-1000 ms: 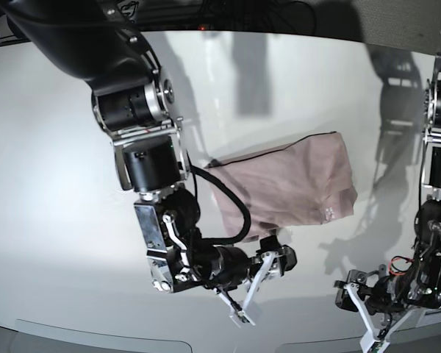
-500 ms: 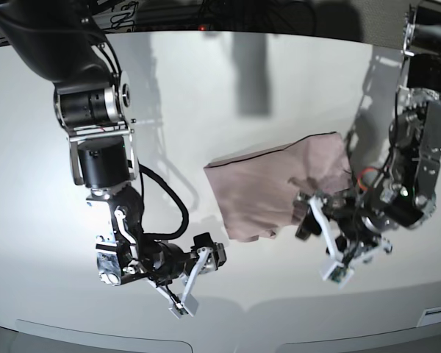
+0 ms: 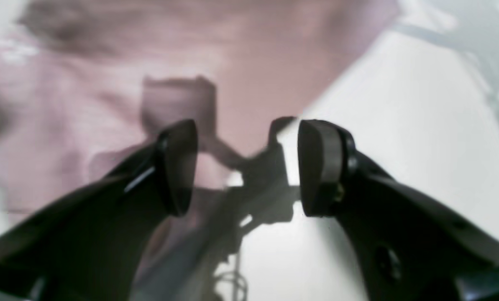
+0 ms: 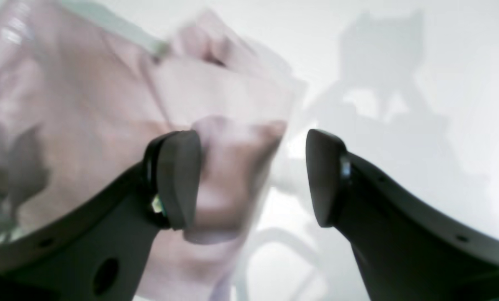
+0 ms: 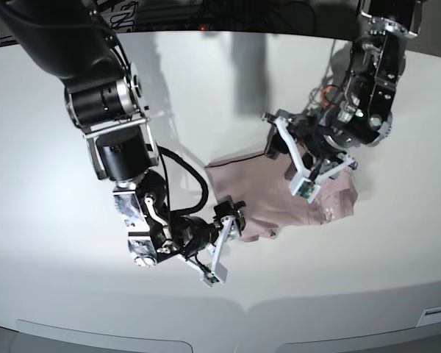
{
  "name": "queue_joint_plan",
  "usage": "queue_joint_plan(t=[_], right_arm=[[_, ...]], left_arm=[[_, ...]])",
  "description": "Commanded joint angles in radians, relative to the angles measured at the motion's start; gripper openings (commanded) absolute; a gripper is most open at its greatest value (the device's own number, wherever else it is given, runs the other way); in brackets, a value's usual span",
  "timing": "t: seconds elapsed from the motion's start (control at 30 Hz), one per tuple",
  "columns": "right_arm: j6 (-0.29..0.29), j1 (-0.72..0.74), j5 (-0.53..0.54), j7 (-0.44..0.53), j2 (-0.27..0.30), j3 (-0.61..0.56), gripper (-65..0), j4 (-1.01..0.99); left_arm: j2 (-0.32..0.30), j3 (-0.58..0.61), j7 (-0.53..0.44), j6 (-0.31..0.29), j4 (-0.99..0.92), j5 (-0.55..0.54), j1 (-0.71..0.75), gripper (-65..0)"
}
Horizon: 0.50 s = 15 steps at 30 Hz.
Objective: Fold the T-shirt properly
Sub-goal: 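Grasp the bundle's edges with both grippers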
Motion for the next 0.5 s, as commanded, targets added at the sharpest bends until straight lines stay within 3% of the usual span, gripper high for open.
queue_joint_plan(t=[0.0, 0.27, 0.47], right_arm=[[0.009, 0.035, 0.005, -0.002, -0.009, -0.017, -25.8, 0.015], [0.009, 0.028, 0.006, -0.059, 0.027, -0.182, -25.8, 0.016], [0.009, 0.028, 0.147, -0.188, 0.066, -0.275, -25.8, 0.016]], left_arm=[[0.01, -0.006, -0.032, 0.003, 0.018, 0.016, -0.001, -28.1], [0.016, -0.006, -0.089, 0.004, -0.019, 0.163, 0.031, -28.1], [0.011, -0.006, -0.119, 0.004, -0.07, 0.216, 0.029, -28.1]])
